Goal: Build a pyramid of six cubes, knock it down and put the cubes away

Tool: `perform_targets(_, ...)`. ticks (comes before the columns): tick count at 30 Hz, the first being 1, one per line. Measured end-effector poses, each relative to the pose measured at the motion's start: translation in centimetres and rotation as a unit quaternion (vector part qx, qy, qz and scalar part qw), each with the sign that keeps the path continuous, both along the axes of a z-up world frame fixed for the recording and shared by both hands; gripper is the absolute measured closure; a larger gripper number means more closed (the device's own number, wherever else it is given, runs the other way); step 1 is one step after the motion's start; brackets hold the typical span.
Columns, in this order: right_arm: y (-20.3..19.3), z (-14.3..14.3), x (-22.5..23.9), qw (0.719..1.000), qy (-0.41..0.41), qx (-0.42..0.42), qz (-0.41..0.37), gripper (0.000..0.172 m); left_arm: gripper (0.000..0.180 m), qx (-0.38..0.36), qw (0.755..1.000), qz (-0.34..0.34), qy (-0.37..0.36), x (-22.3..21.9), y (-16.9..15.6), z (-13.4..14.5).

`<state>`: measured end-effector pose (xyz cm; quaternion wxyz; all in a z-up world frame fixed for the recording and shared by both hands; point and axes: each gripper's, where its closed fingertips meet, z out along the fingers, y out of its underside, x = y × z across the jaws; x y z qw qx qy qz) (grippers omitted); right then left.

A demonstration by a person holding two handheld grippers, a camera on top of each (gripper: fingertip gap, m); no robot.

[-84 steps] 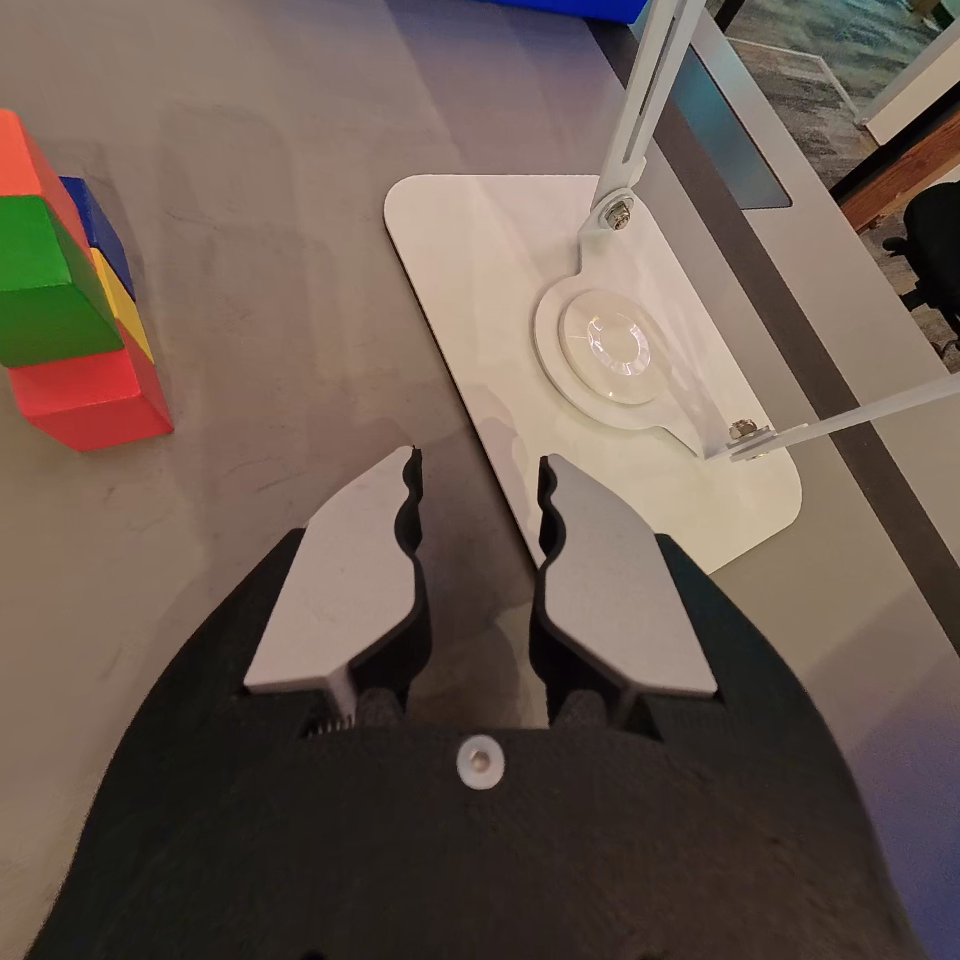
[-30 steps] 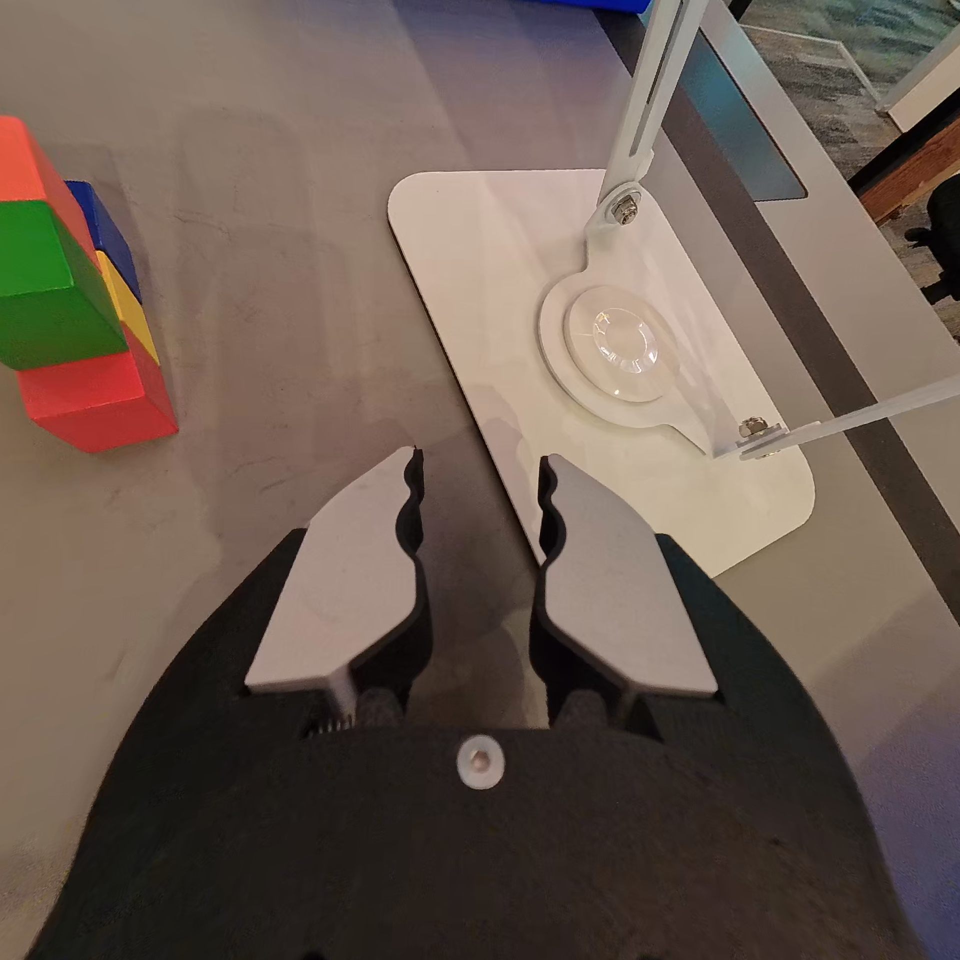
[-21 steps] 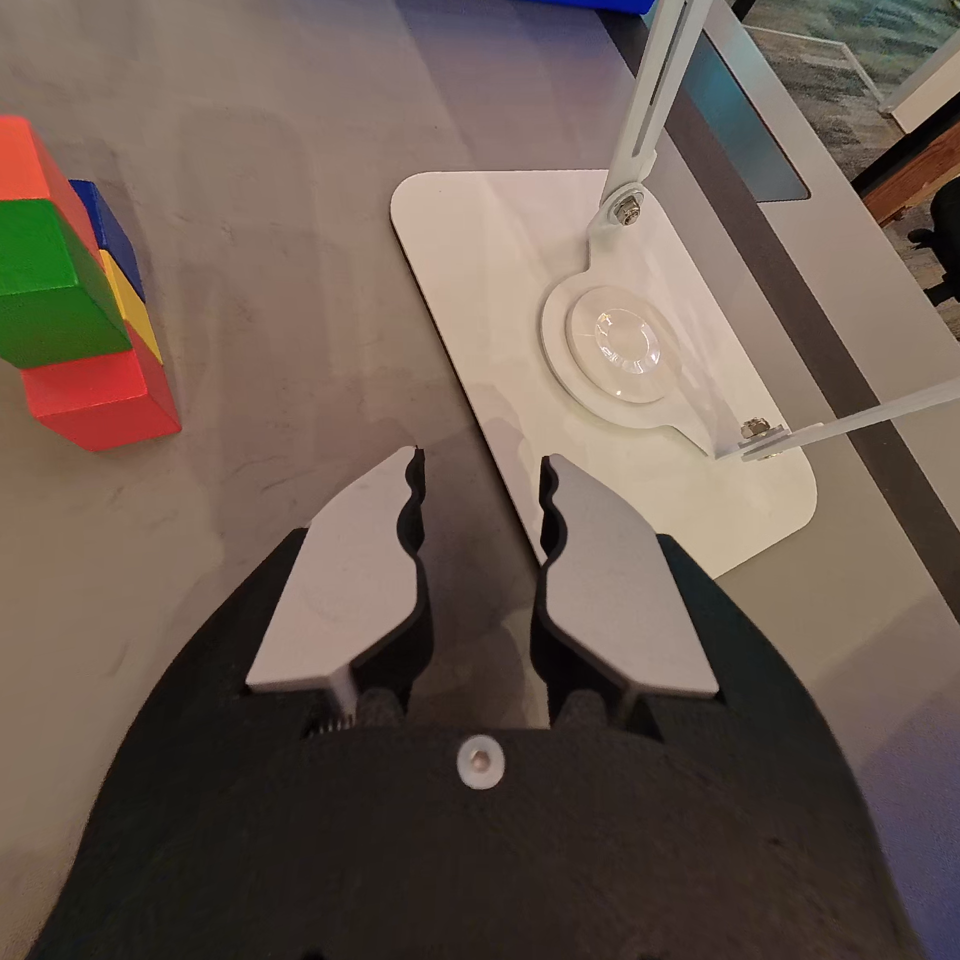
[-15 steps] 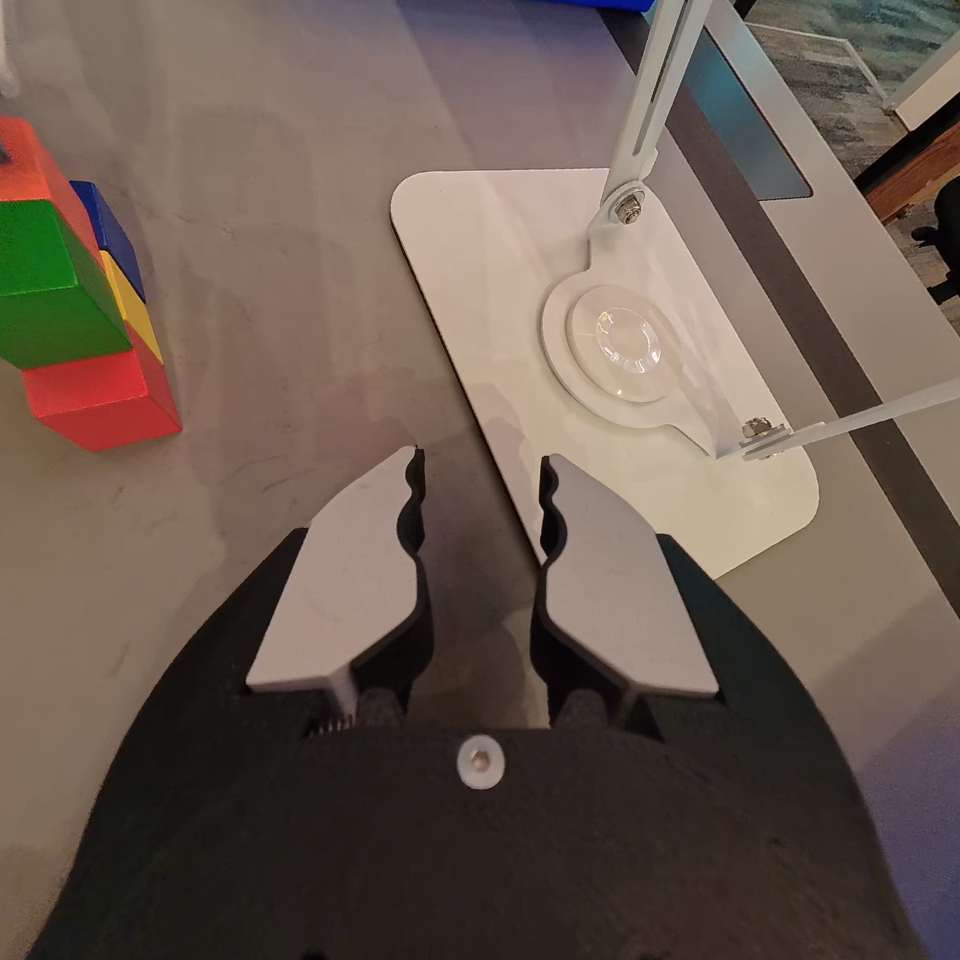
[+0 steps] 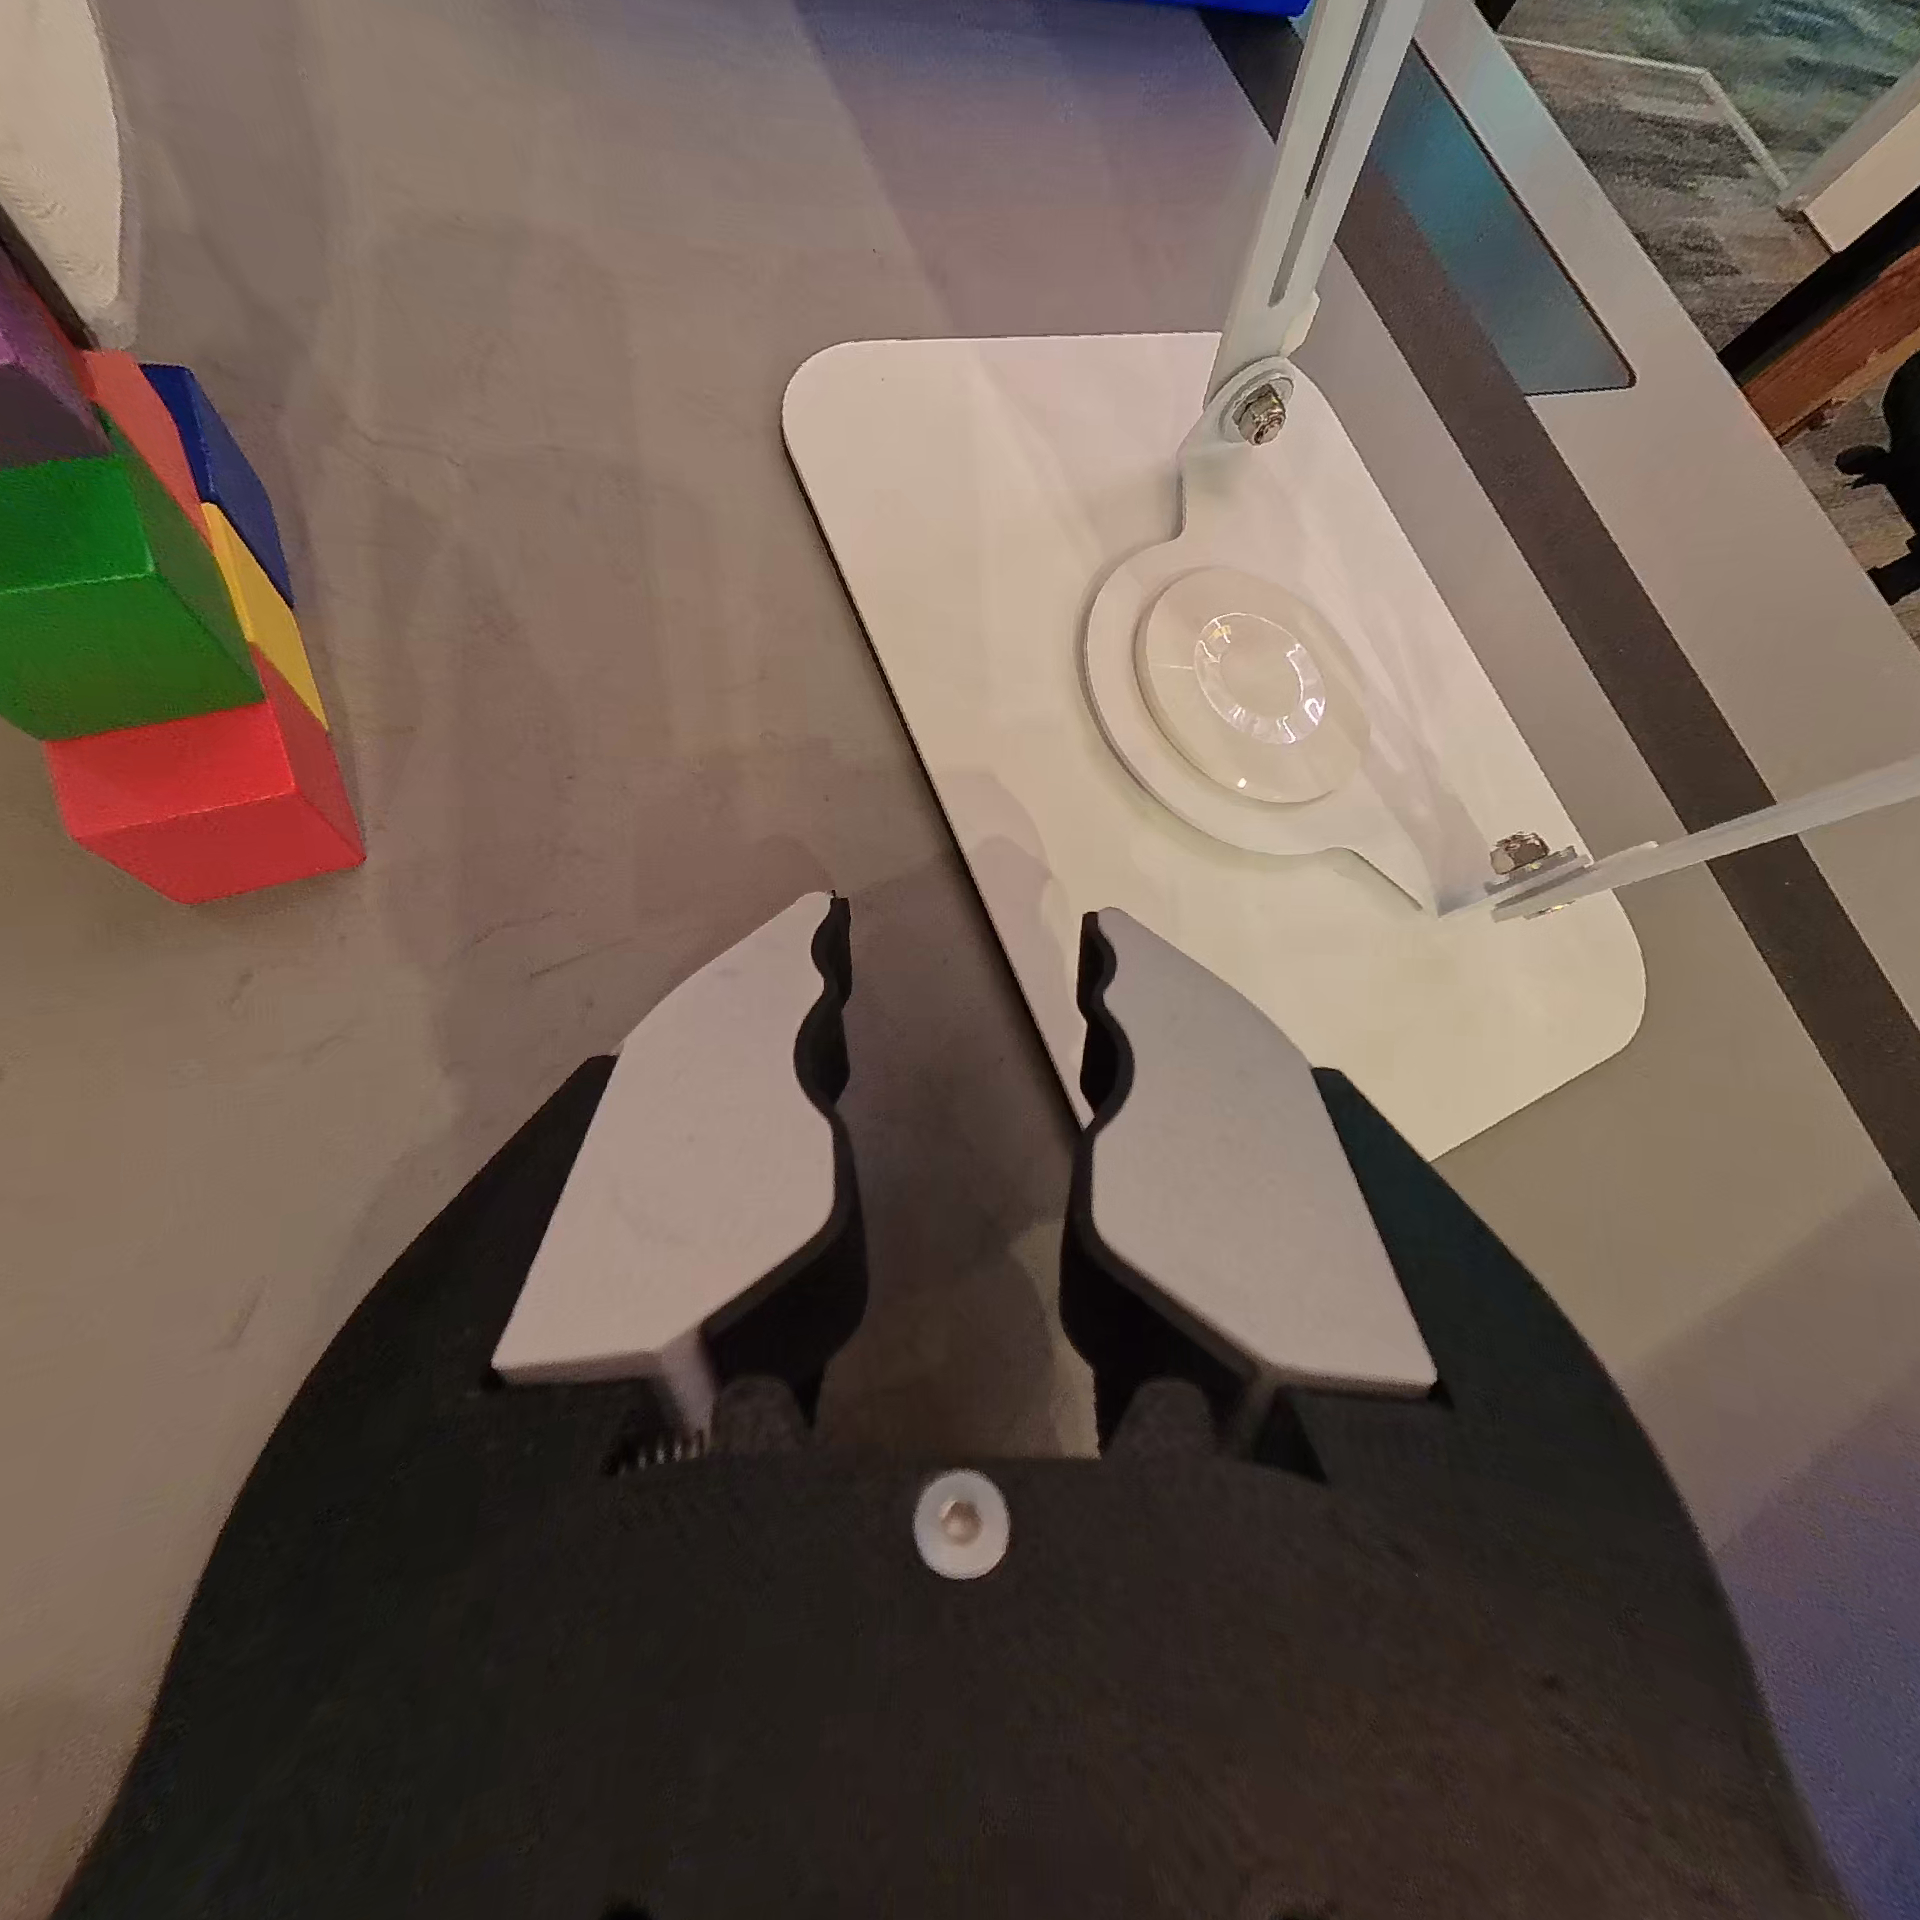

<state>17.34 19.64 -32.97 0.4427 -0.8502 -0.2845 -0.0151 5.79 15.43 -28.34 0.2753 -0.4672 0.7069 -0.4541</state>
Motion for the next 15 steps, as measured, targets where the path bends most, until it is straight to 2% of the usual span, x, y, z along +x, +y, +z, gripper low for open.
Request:
perform_targets(8, -0.01, -0.01, 0.0, 1.0, 0.0, 0.0, 0.0, 0.13, 0.153, -0.007, 1.0, -0.008, 0.011, -0.61, 0.13, -0.68)
perform_targets(15, 0.0, -0.02, 0.0, 1.0, 0.0, 0.0, 0.001, 0.13, 0.137, 0.006, 0.999, -0.032, 0.022, -0.68, -0.11, -0.49)
